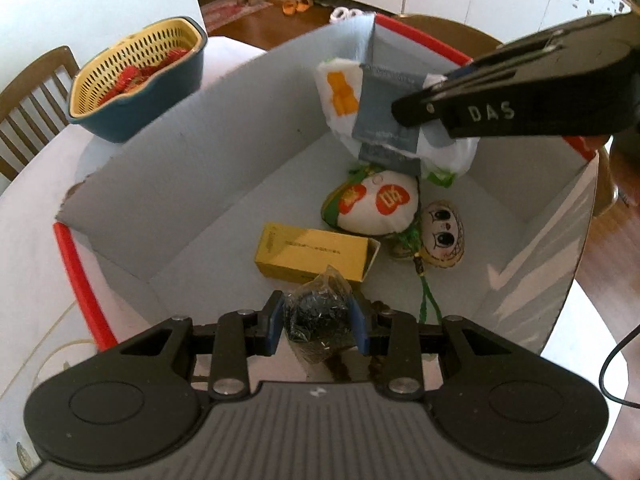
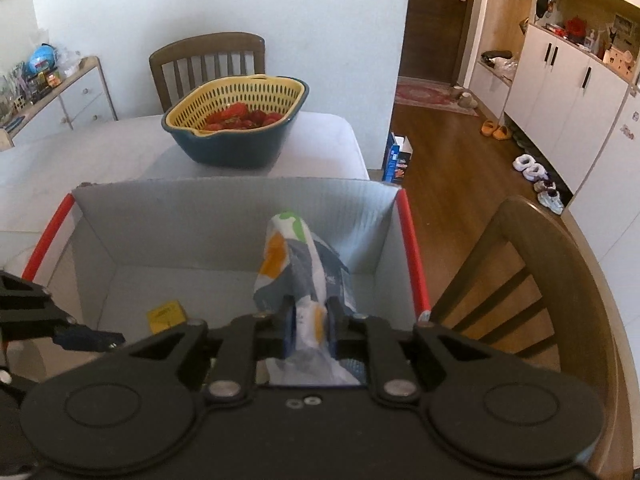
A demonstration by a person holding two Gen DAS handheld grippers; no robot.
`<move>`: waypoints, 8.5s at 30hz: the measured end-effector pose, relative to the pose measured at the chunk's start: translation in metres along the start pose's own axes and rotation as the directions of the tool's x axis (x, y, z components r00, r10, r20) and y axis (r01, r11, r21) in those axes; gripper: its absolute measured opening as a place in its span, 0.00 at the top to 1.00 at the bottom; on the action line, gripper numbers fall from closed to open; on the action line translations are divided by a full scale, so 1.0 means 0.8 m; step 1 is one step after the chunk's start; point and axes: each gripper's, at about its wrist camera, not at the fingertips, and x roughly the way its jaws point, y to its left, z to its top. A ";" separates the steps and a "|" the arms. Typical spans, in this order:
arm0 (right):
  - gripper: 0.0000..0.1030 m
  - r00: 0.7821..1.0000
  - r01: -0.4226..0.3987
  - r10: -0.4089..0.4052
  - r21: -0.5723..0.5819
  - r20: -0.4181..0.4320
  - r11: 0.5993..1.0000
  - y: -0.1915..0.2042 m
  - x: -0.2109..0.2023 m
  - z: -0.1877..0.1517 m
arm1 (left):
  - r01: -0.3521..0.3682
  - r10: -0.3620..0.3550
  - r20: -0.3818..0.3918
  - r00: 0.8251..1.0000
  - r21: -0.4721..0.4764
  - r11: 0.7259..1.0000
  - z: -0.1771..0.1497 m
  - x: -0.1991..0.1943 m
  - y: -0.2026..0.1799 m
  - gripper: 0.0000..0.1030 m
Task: Organize objects
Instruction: 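Lift and carry the dark bag and white printed bag over the red box, then open the left tool to drop the dark bag while the right tool releases the white bag, then withdraw both open tools from the red box back over the table pile, then grasp the silver ZHOUSHI foil bag with the left tool while the right tool grasps the teal egg toy, then carry the foil bag and teal egg toy over the red box with both tools, then release the foil bag from the left tool while the right tool drops the teal egg into the box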
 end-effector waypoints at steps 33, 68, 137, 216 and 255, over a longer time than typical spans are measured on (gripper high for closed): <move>0.43 0.993 -0.112 0.112 0.007 0.023 0.994 -0.014 -0.083 -0.040 | 0.051 -0.044 0.073 0.996 -0.102 0.993 -0.019 -0.045 0.006 0.30; 0.02 0.965 -0.170 0.171 -0.022 0.201 0.985 0.128 -0.178 -0.043 | 0.076 0.006 0.306 0.952 -0.254 0.964 -0.135 -0.195 0.116 0.10; 0.61 0.971 -0.216 0.187 -0.211 -0.150 0.953 0.457 0.034 -0.069 | 0.006 0.098 0.246 0.964 -0.390 0.921 -0.377 -0.126 0.374 0.39; 0.73 0.994 -0.106 0.106 -0.030 -0.005 0.994 0.061 -0.079 -0.069 | 0.067 -0.029 0.289 0.957 -0.123 0.990 -0.005 -0.091 0.050 0.46; 0.52 0.974 -0.198 0.181 -0.123 -0.137 0.972 0.050 -0.041 -0.060 | -0.001 0.012 0.114 0.993 -0.095 0.996 0.053 0.007 0.030 0.27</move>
